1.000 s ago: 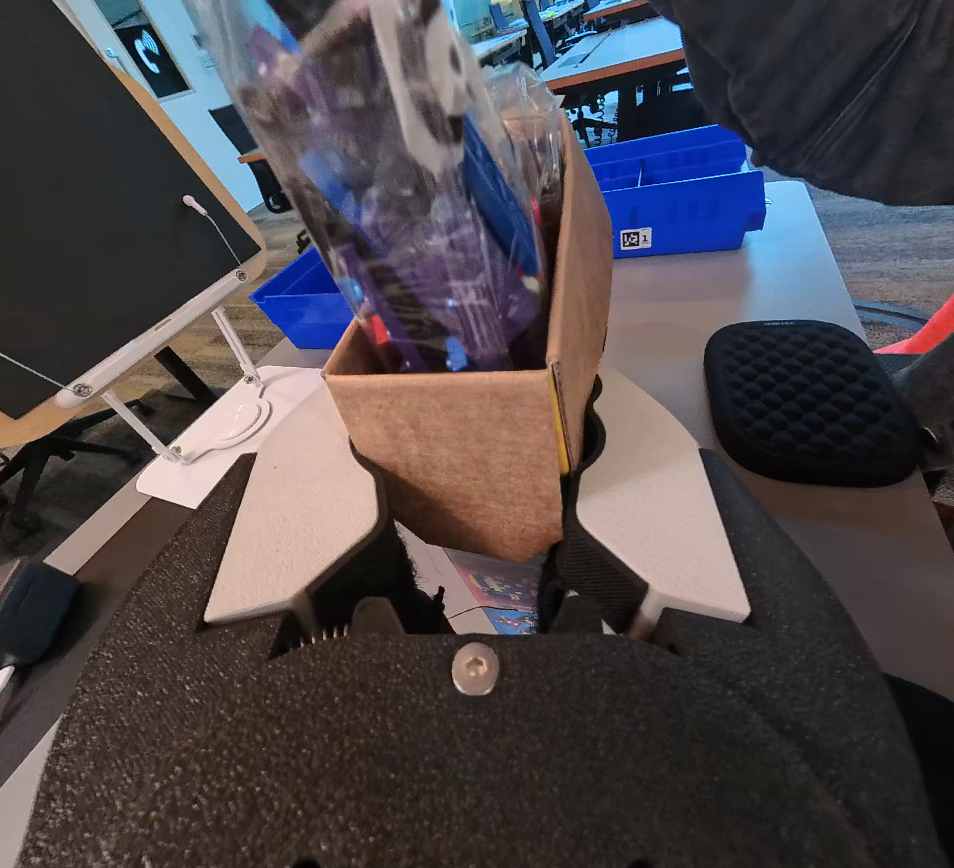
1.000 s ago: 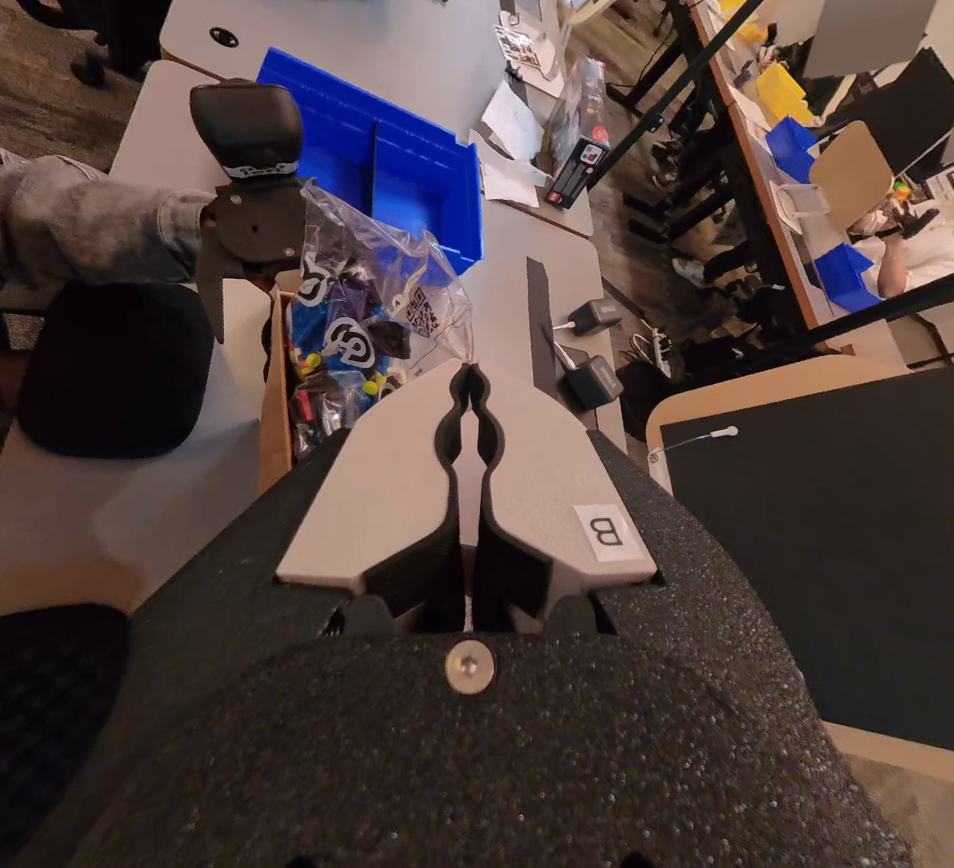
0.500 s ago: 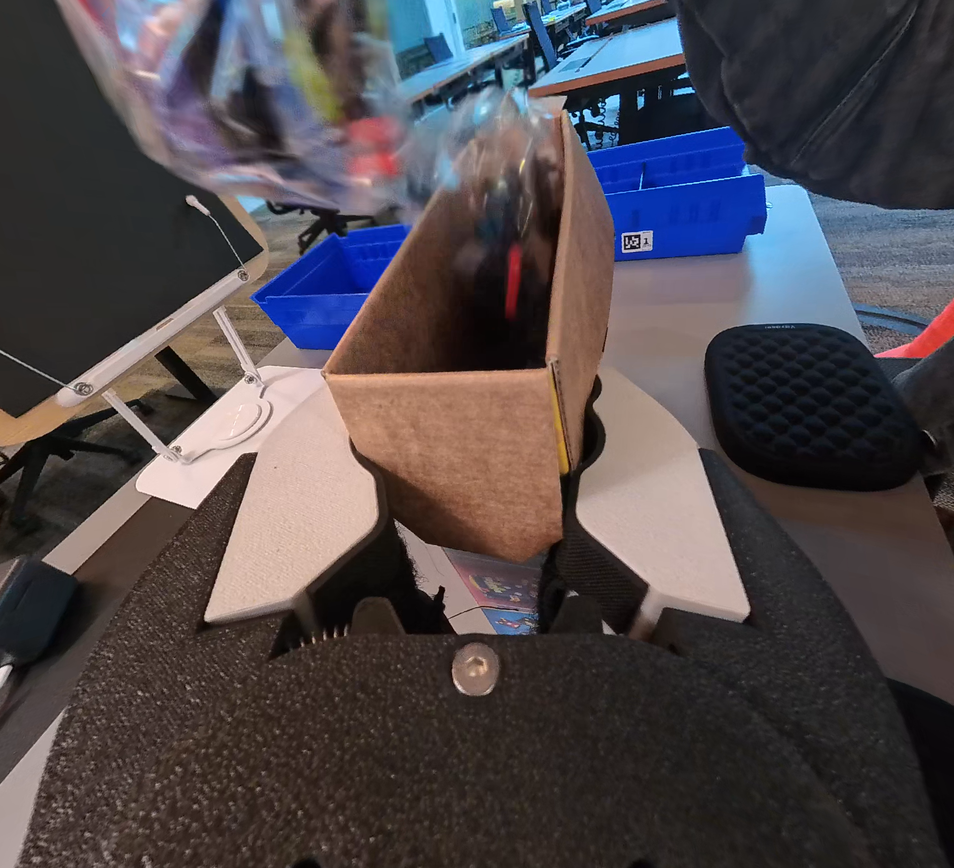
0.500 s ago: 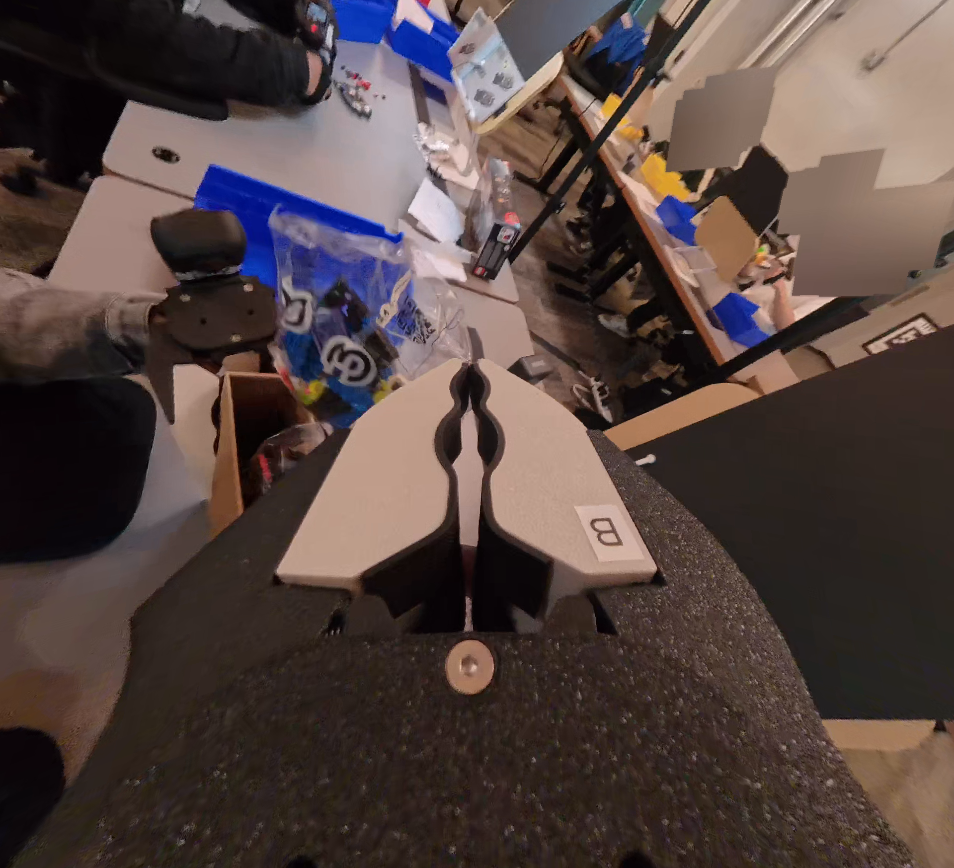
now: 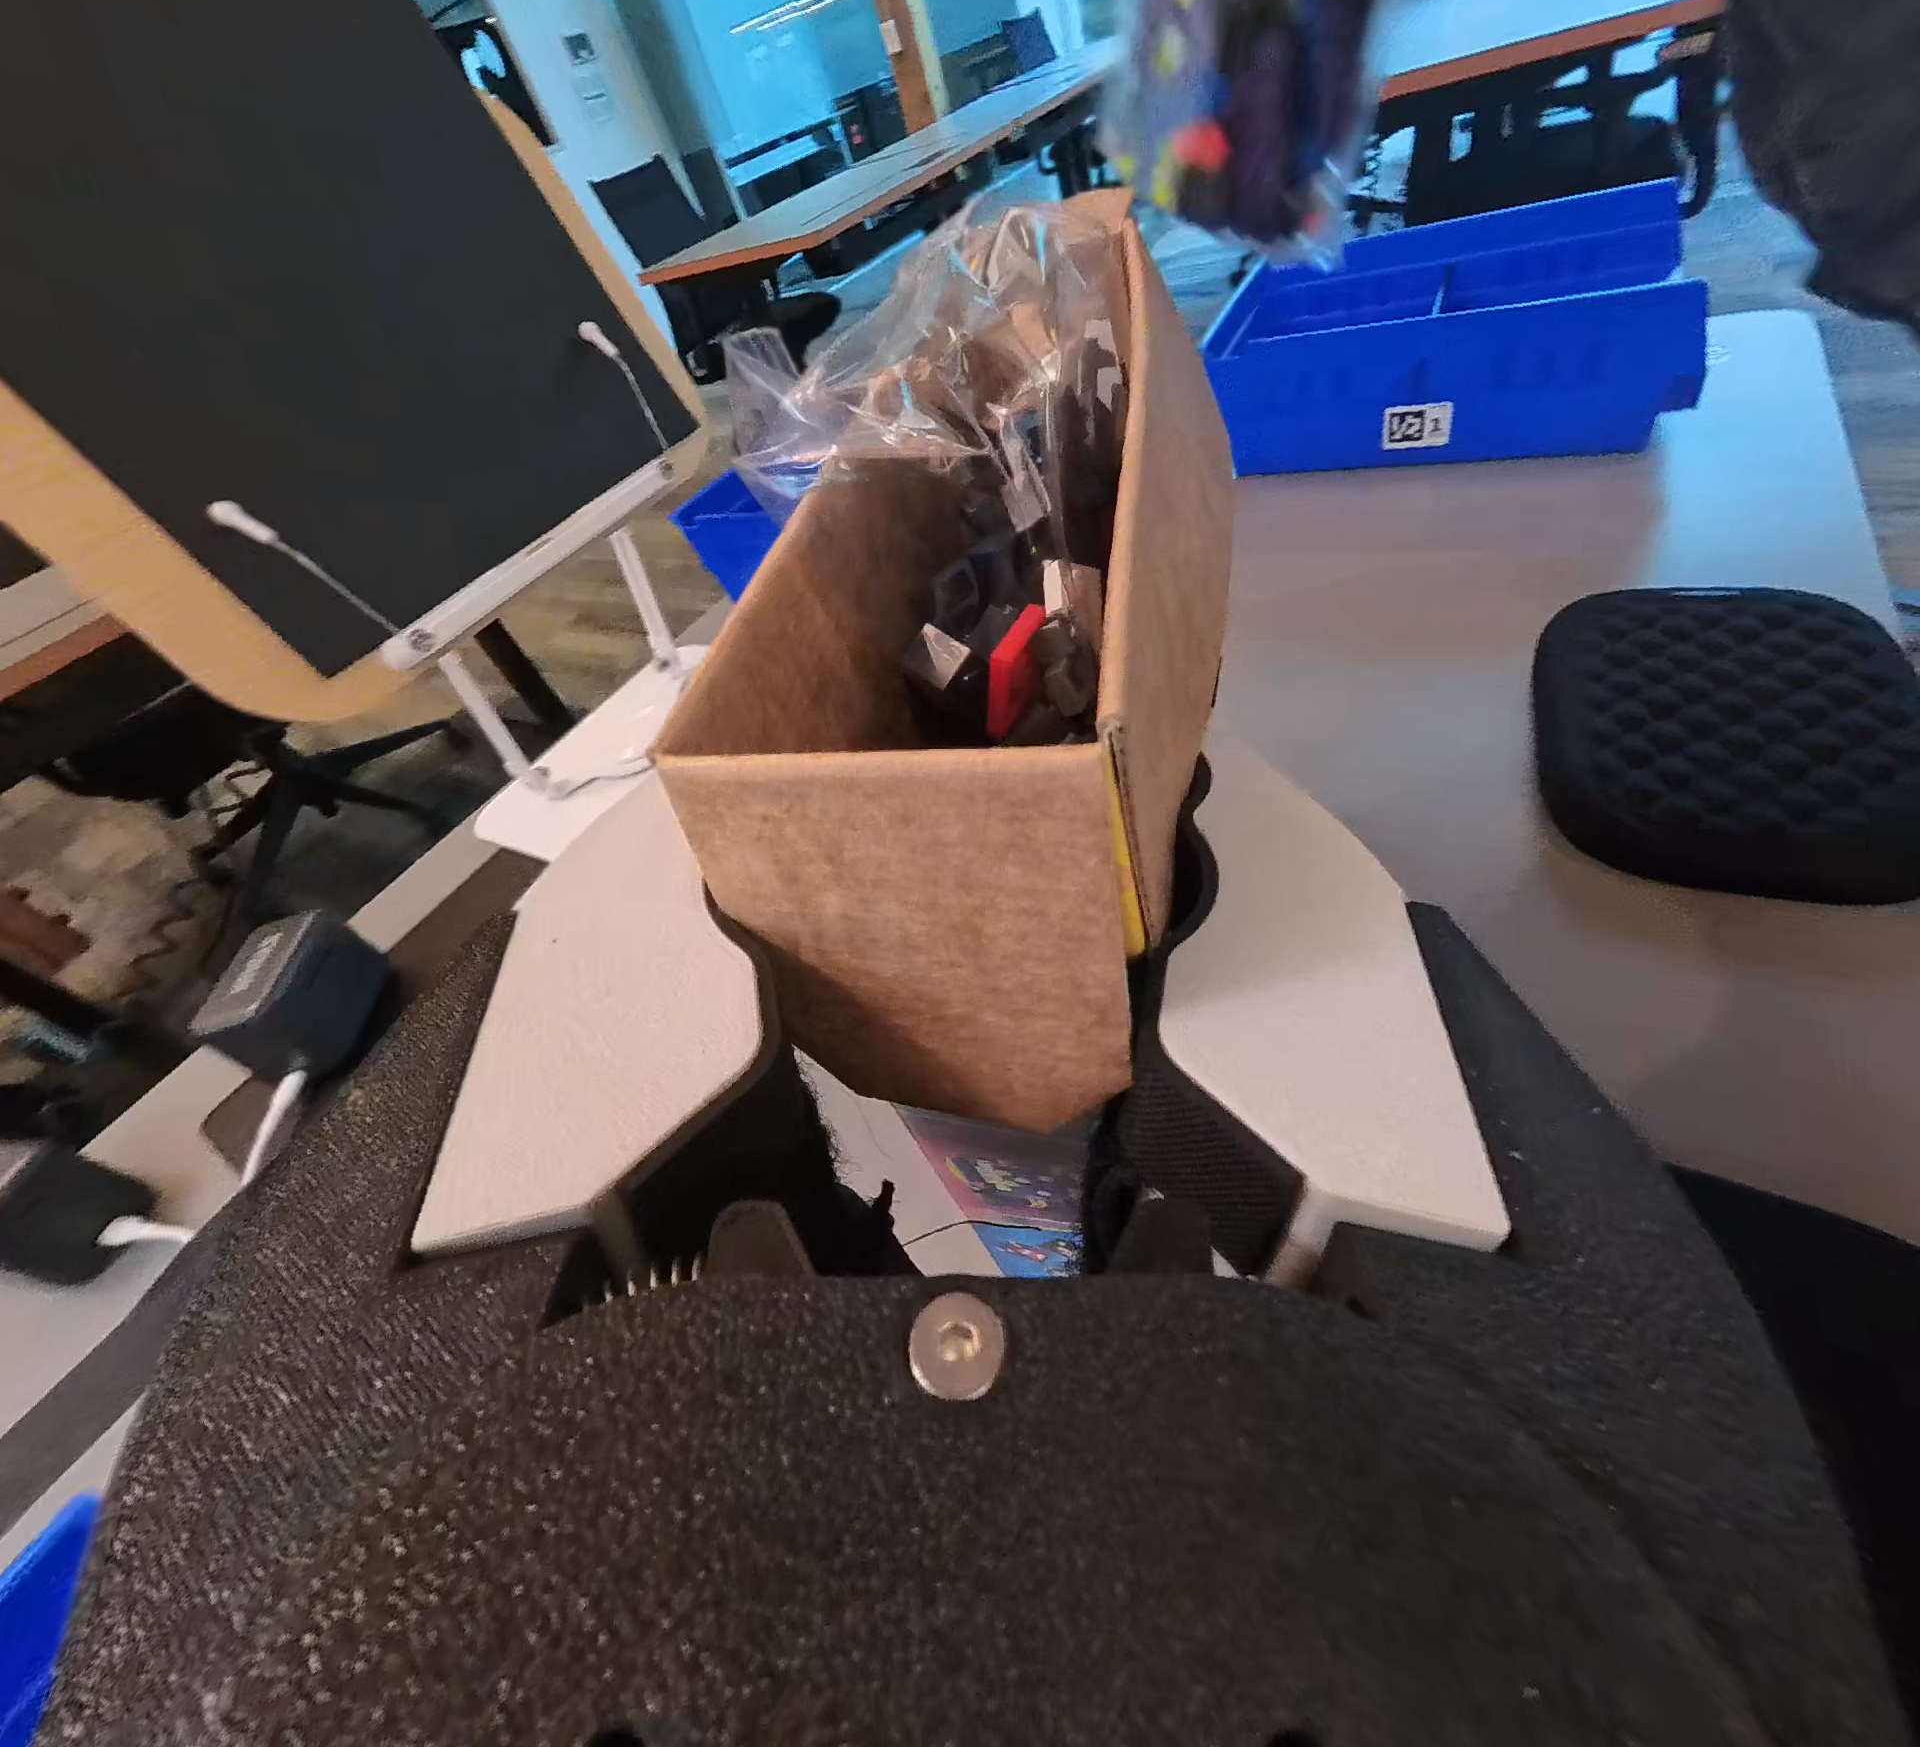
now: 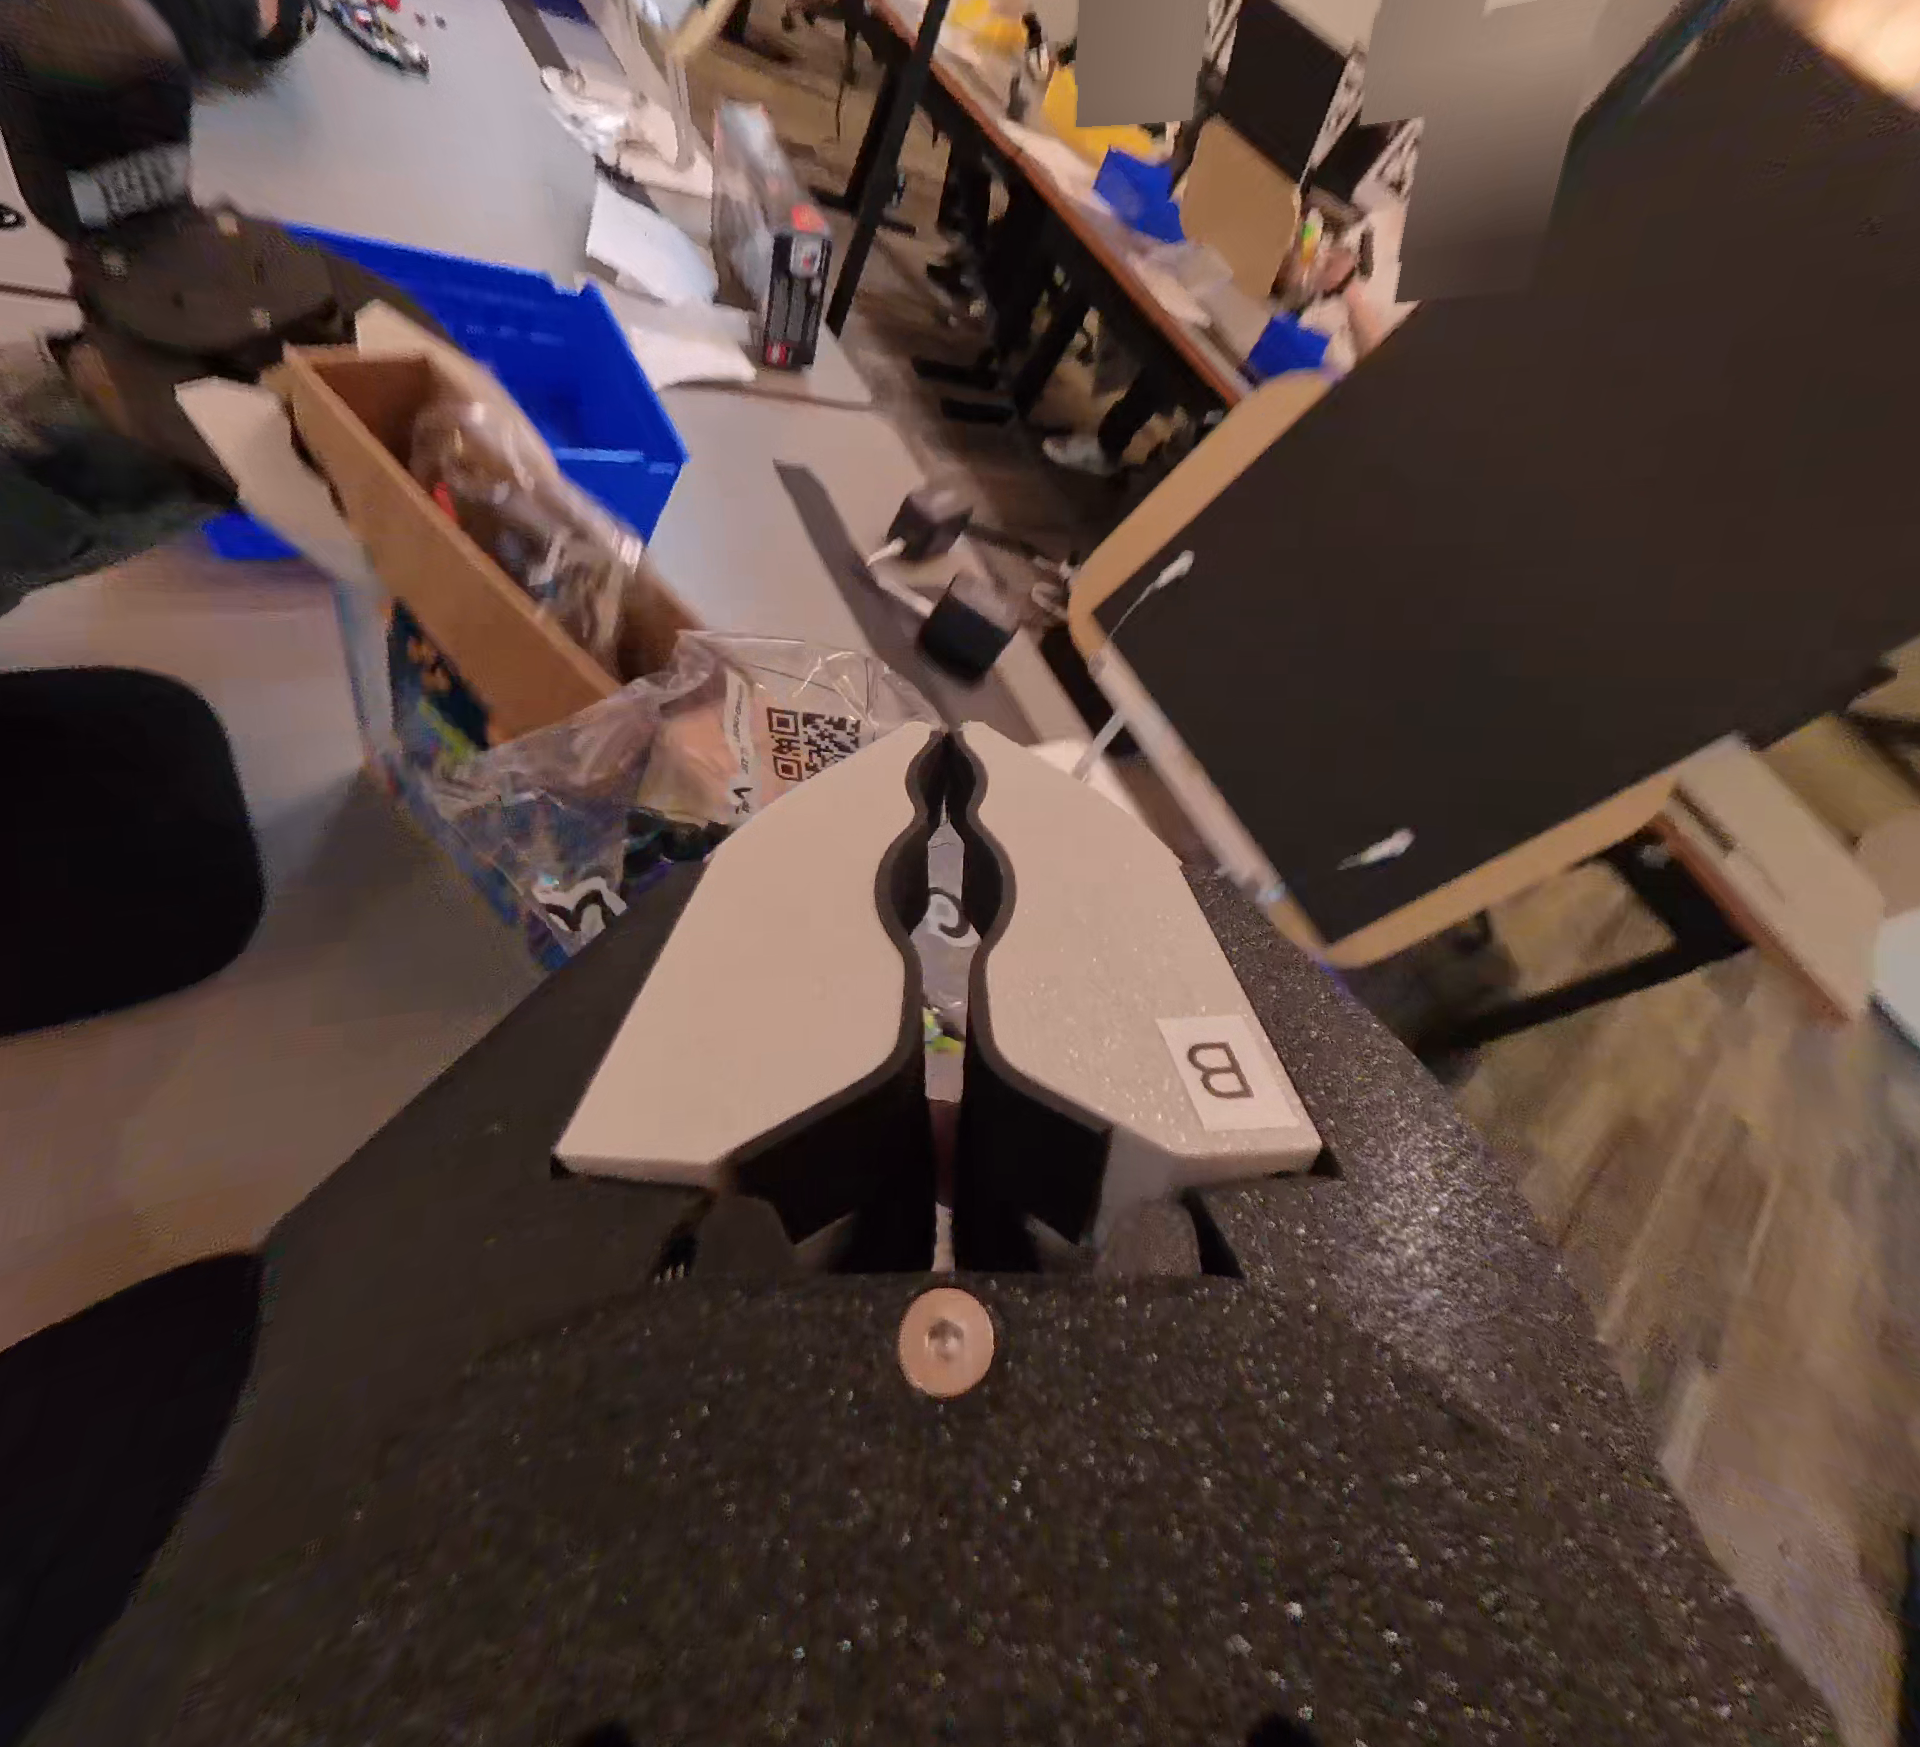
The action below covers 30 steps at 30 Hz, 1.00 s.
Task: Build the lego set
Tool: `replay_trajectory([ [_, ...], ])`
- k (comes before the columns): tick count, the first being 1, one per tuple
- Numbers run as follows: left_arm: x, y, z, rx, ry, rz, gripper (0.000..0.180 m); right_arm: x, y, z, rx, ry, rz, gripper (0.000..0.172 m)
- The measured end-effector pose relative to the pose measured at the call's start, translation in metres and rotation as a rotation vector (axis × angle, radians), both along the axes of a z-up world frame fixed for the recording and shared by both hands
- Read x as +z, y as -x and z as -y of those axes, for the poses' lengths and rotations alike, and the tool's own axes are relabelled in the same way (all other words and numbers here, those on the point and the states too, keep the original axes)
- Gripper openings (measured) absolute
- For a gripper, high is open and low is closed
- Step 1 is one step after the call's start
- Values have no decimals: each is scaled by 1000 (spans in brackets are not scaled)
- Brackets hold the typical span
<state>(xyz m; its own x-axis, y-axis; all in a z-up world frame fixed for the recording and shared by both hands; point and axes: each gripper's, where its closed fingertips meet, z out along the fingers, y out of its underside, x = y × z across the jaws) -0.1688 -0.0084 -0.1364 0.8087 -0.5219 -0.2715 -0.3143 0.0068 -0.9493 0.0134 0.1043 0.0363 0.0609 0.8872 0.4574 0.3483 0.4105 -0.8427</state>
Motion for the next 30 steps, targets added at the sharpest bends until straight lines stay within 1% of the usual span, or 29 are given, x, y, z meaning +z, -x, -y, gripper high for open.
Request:
replay_trajectory([
  [3,0,7,6,25,-9,-13,77,-65,-16,0,-56,110,66,0],
  [7,1,6,9,2,-17,-17,77,-155,-24,1,-123,303,179,0],
  [10,1,1,12,-23,-31,-38,78,-215,-24,-10,-164,475,268,0],
  [12,2,-1,14,-33,-44,-45,78,-247,-18,-24,-198,540,323,0],
  [15,2,-6,19,-50,-68,-64,78,-260,0,-50,-221,605,290,0],
  [16,2,-8,21,-51,-76,-71,82,-263,5,-60,-236,606,295,0],
  [17,2,-10,23,-51,-84,-80,78,-268,9,-70,-256,599,306,0],
  [19,3,-14,27,-56,-105,-99,78,-281,15,-87,-297,583,345,0],
  [20,3,-16,30,-63,-120,-110,77,-287,18,-92,-304,580,356,2],
  [21,3,-19,33,-70,-135,-122,78,-290,20,-97,-306,577,354,12],
  [22,2,-21,35,-74,-147,-134,78,-288,21,-101,-309,571,334,23],
  [23,2,-23,37,-74,-157,-145,78,-277,21,-105,-309,561,282,35],
  [24,2,-25,40,-75,-167,-154,78,-259,20,-105,-298,547,197,48],
  [25,2,-27,42,-75,-176,-163,78,-232,19,-102,-271,523,89,53],
  [26,2,-29,44,-75,-185,-171,78,-199,16,-93,-224,480,-33,56],
  [27,1,-31,46,-76,-194,-180,78,-163,11,-77,-152,420,-153,53],
  [28,1,-33,48,-75,-205,-191,78,-128,7,-53,-56,351,-250,51],
  [29,0,-35,49,-75,-218,-205,78,-98,3,-23,45,283,-311,48],
  [30,0,-39,51,-76,-236,-223,78,-78,2,12,158,218,-325,45],
])
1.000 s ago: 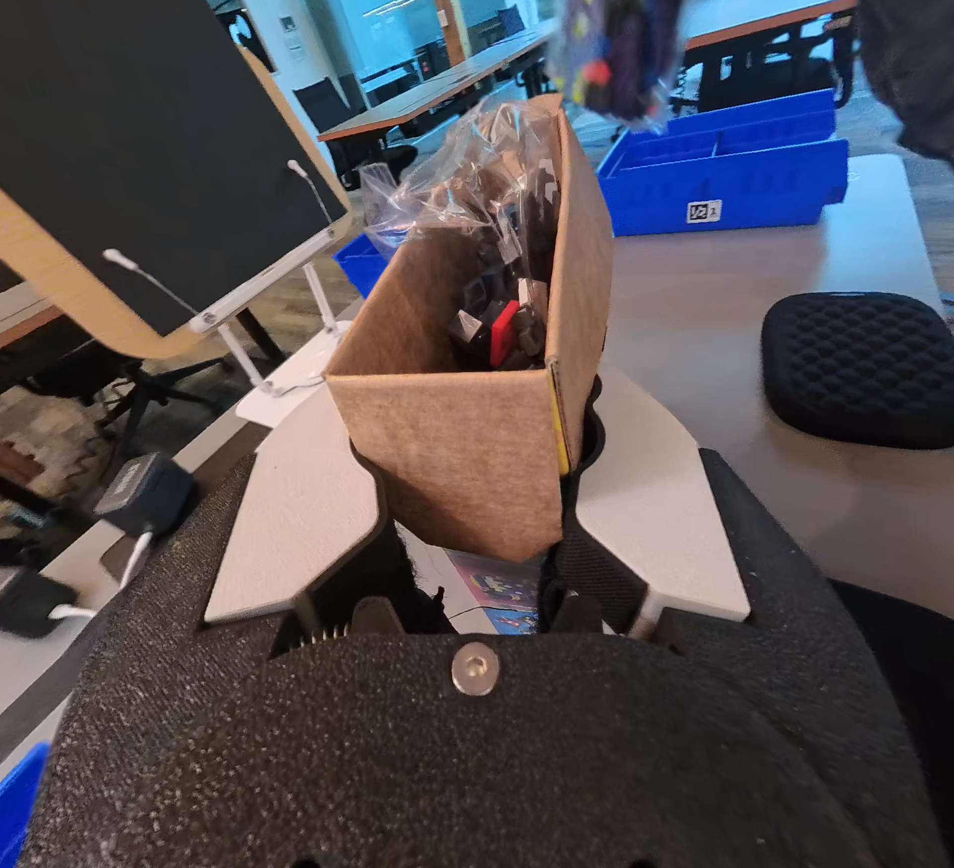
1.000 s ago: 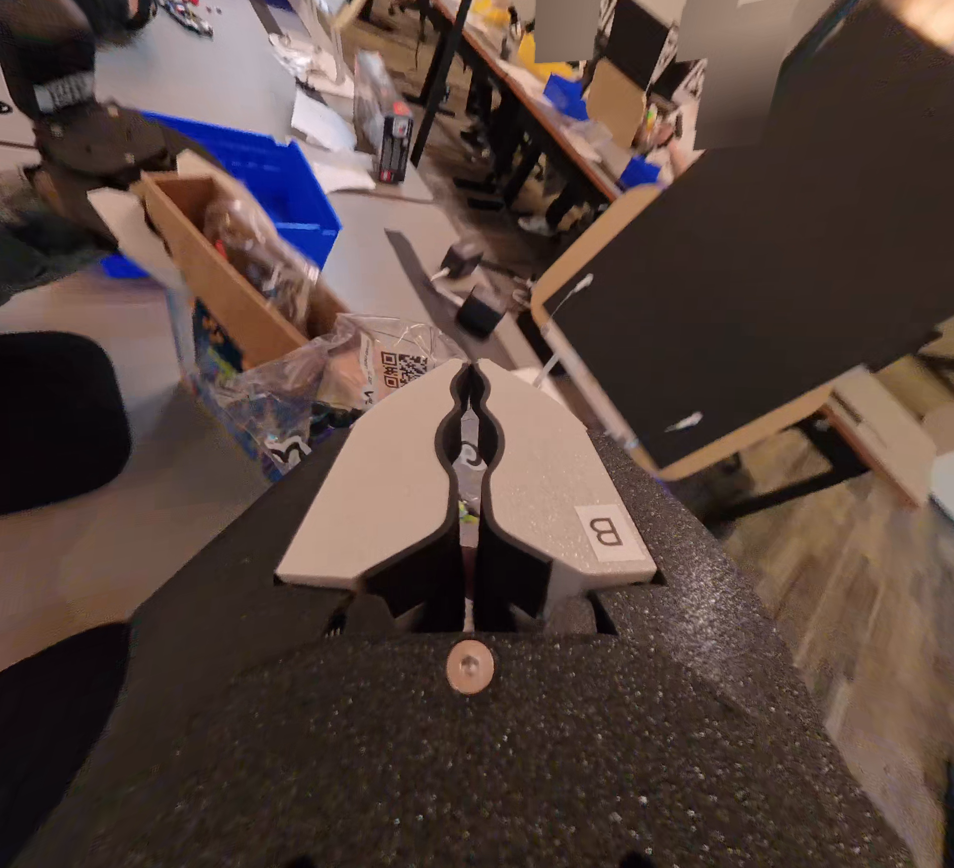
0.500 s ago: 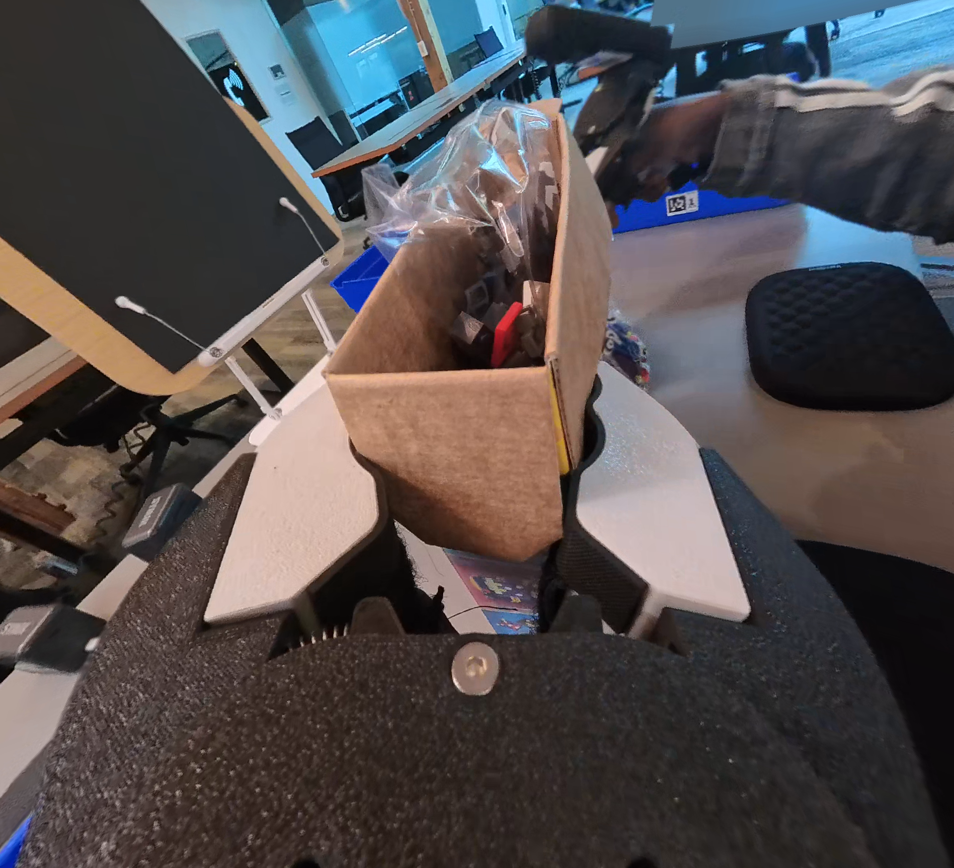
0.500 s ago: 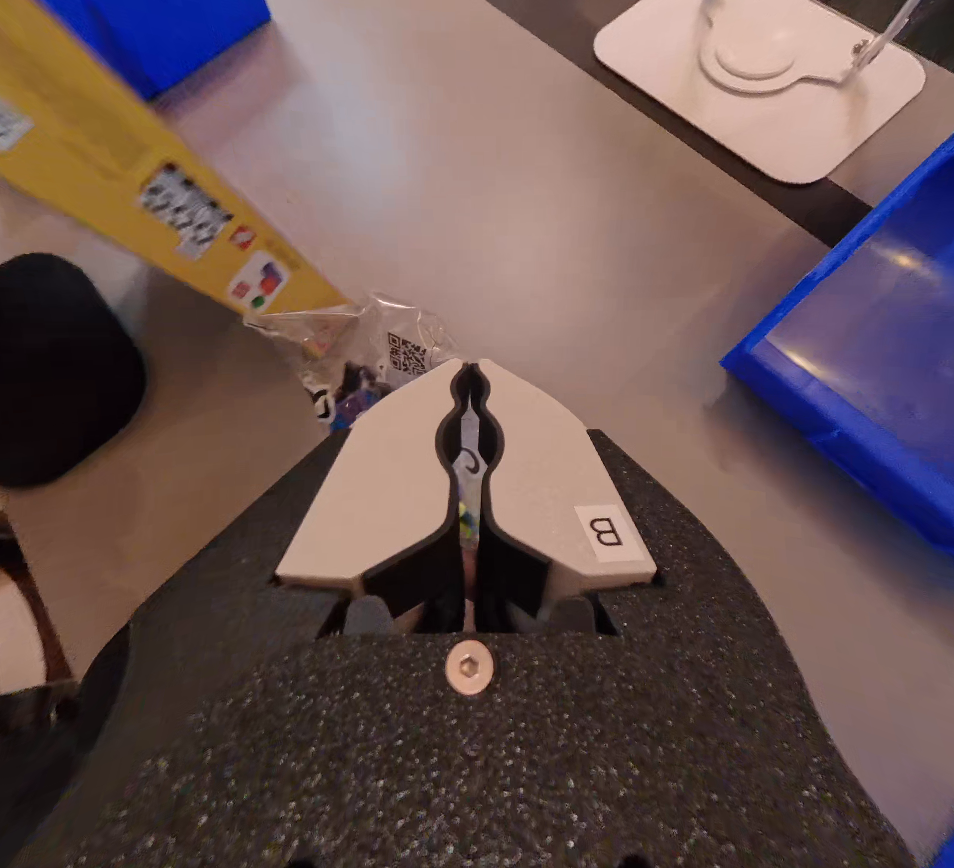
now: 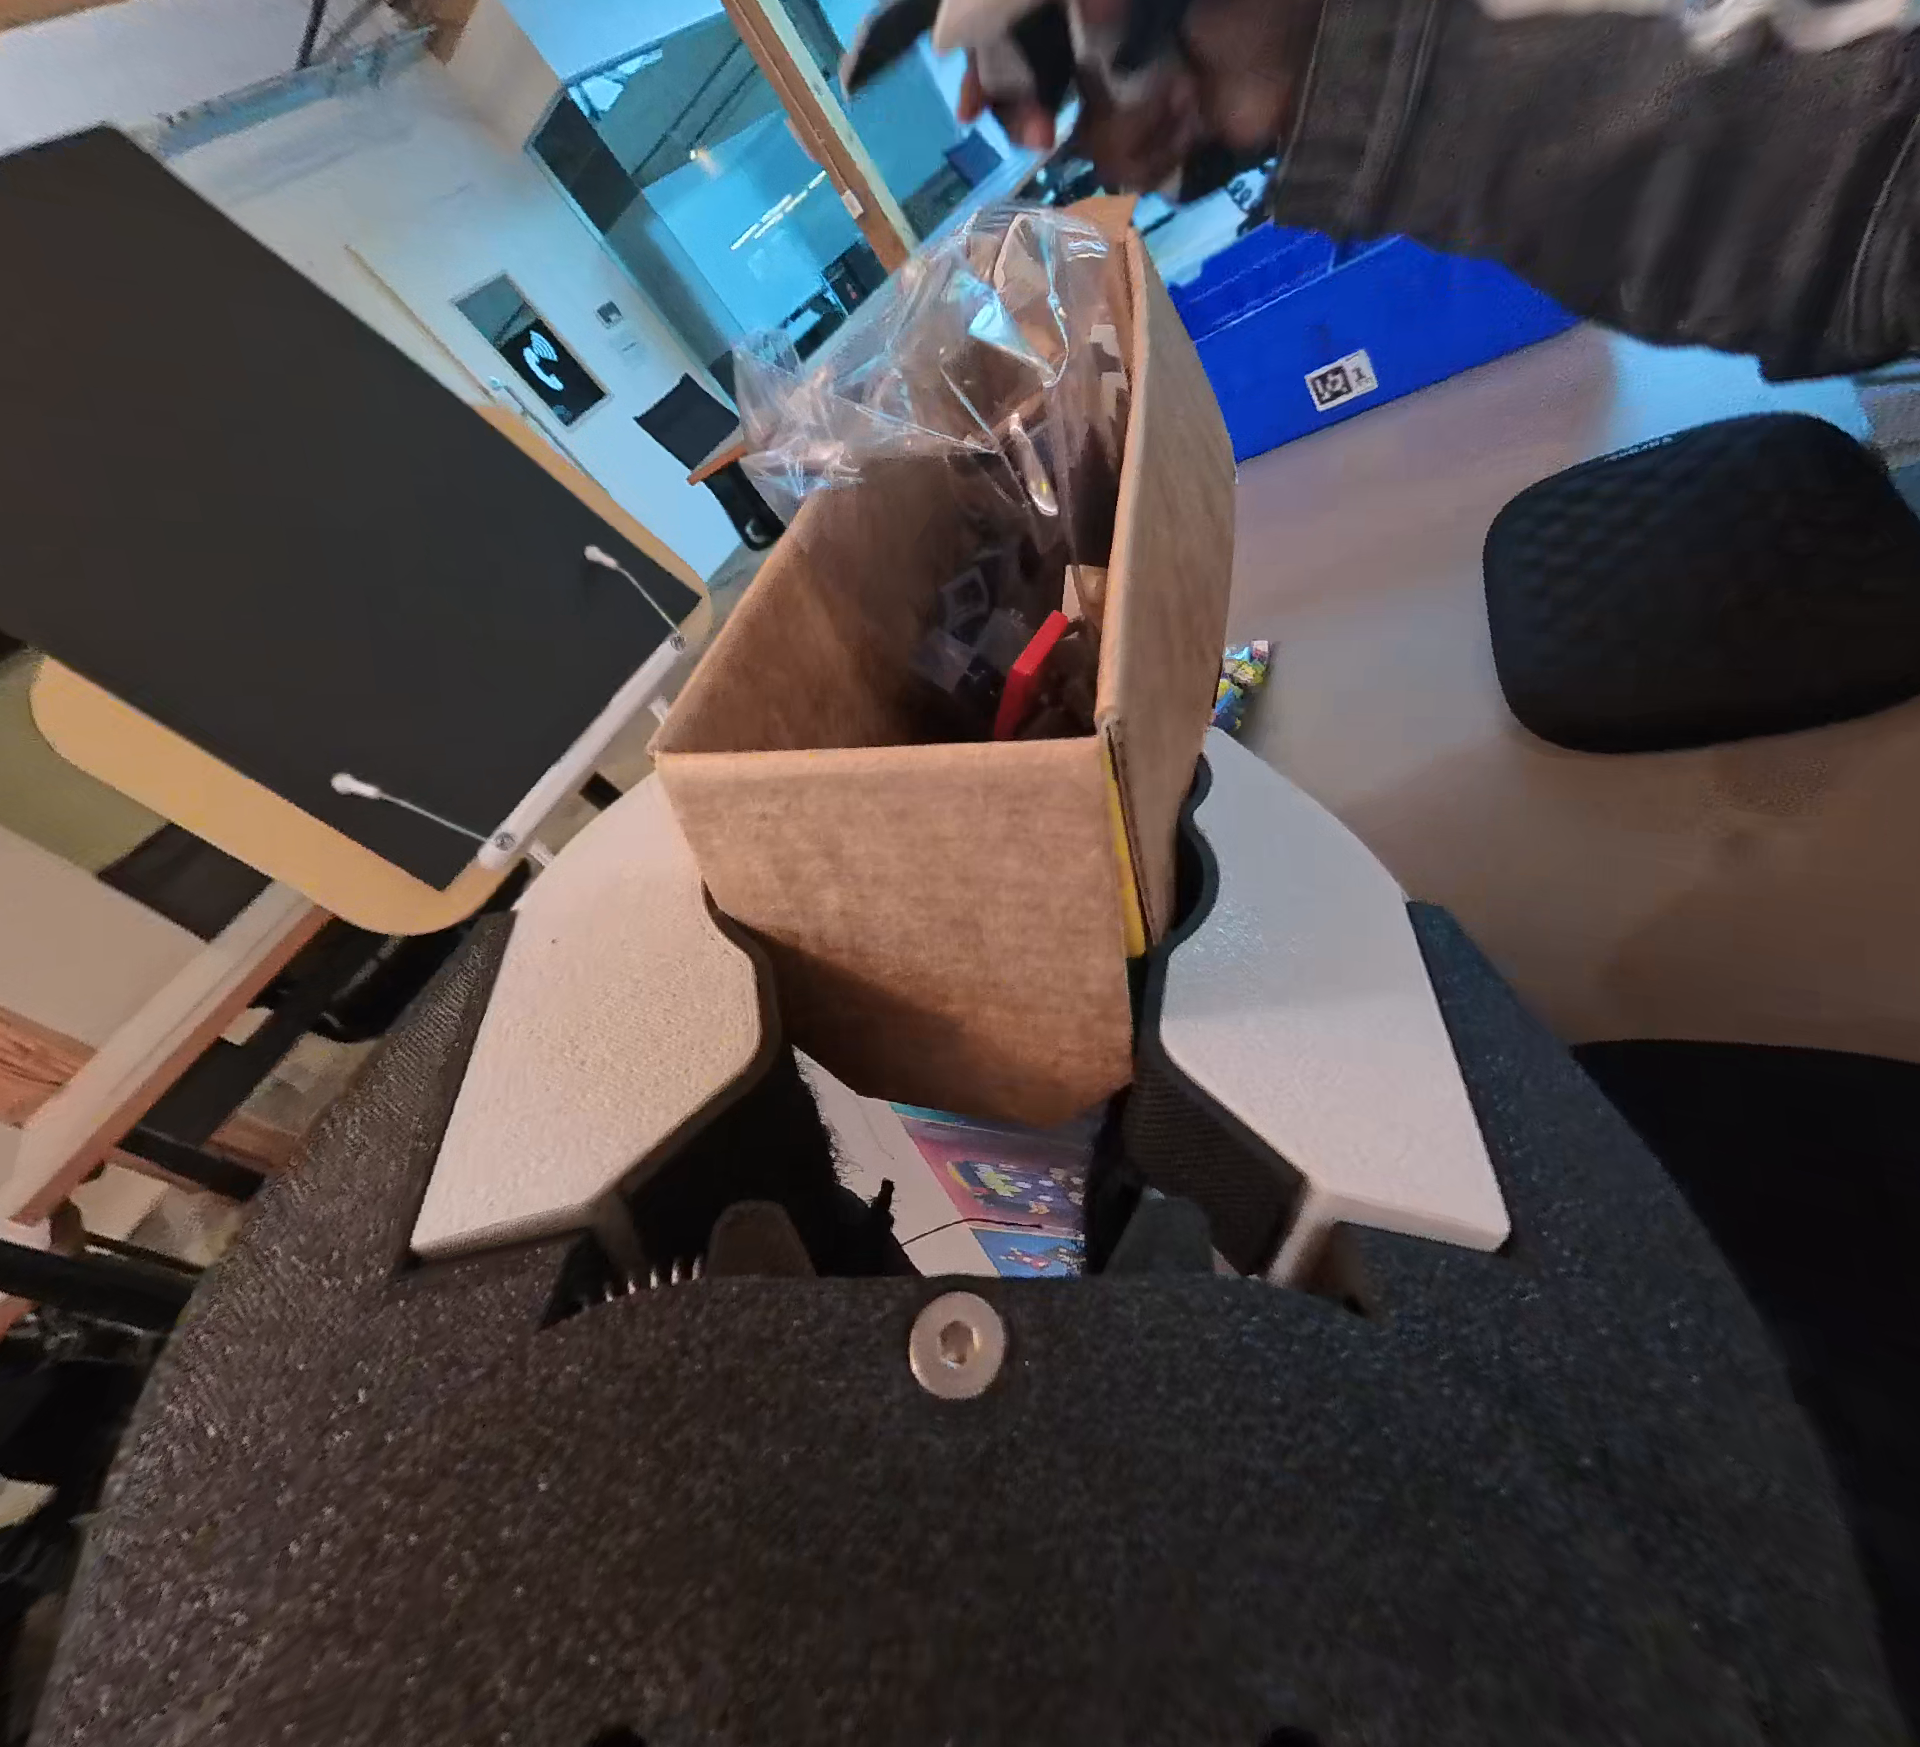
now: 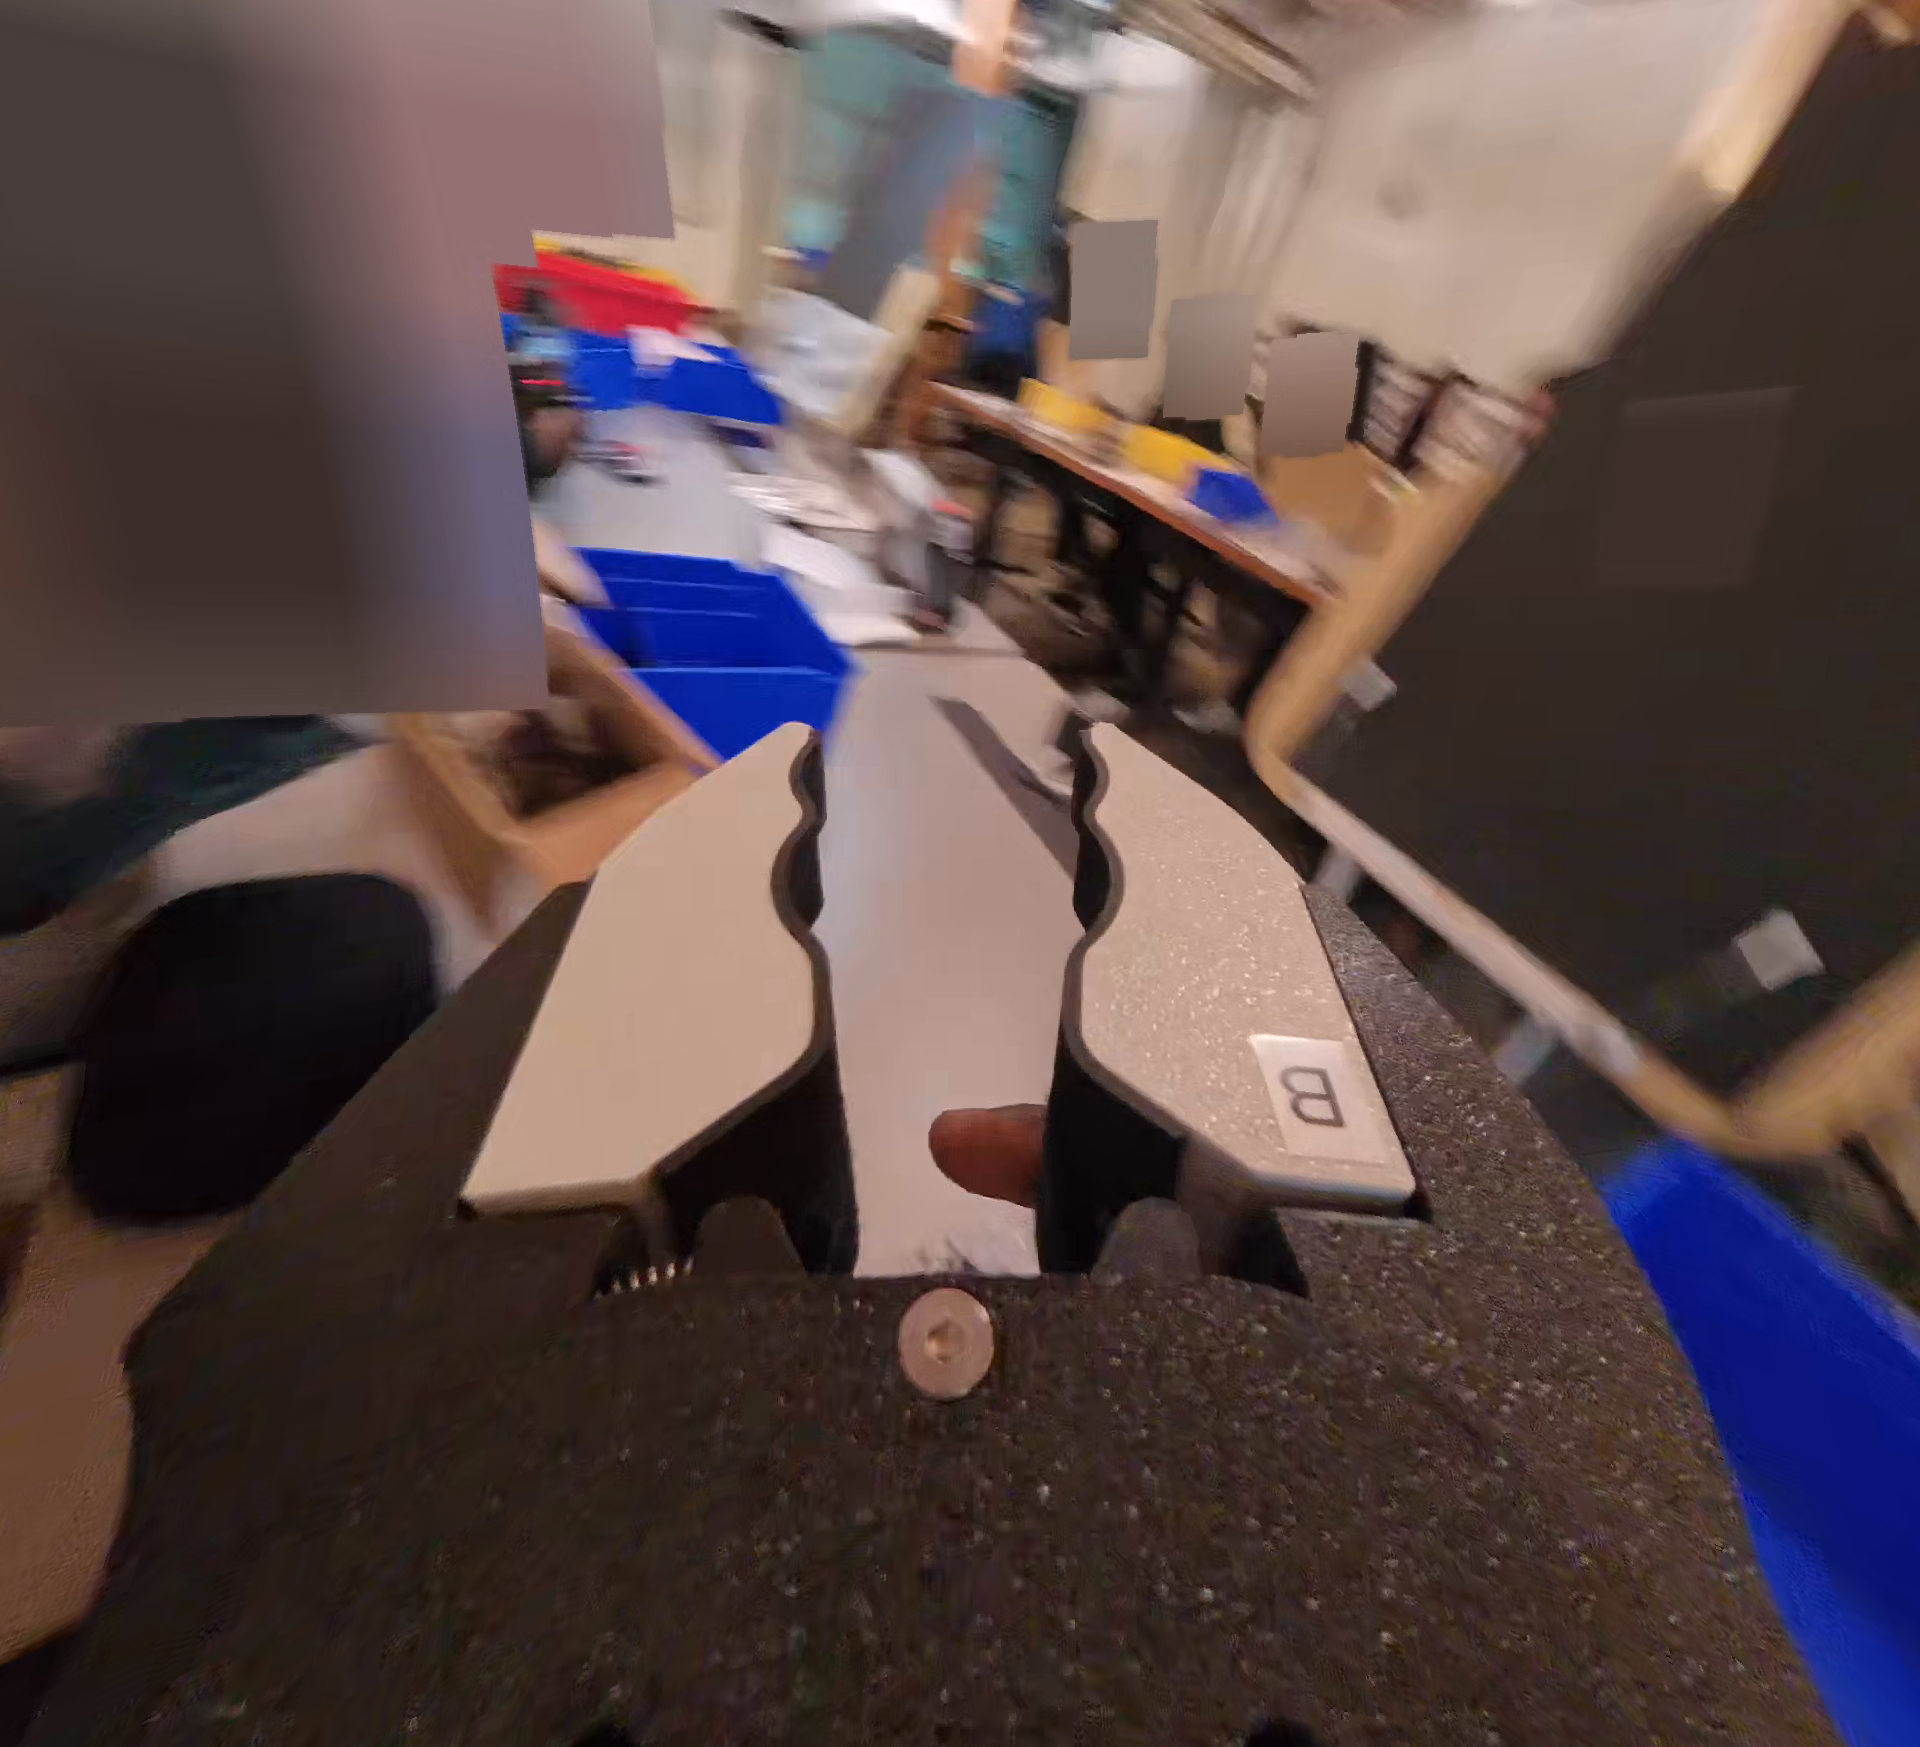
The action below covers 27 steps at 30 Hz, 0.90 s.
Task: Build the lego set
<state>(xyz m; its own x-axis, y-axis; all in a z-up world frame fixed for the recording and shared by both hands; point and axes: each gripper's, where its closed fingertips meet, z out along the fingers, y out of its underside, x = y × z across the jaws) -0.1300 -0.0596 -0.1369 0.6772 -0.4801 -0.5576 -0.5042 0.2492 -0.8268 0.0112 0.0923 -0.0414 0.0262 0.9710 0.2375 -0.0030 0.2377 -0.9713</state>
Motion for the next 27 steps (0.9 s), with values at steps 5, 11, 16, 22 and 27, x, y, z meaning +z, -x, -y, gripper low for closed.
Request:
replay_trajectory([
  [5,-6,-17,3,62,-92,-89,78,-20,30,129,330,-239,299,48],
  [11,-21,-27,2,175,-200,-222,77,-80,57,135,217,-398,595,39],
  [16,-26,-25,-3,224,-224,-267,77,-89,57,133,169,-605,528,10],
  [22,-31,-24,-12,243,-235,-292,77,-87,47,138,99,-889,388,4],
  [27,-33,-21,-15,248,-230,-294,77,-64,23,158,113,-939,215,3],
])
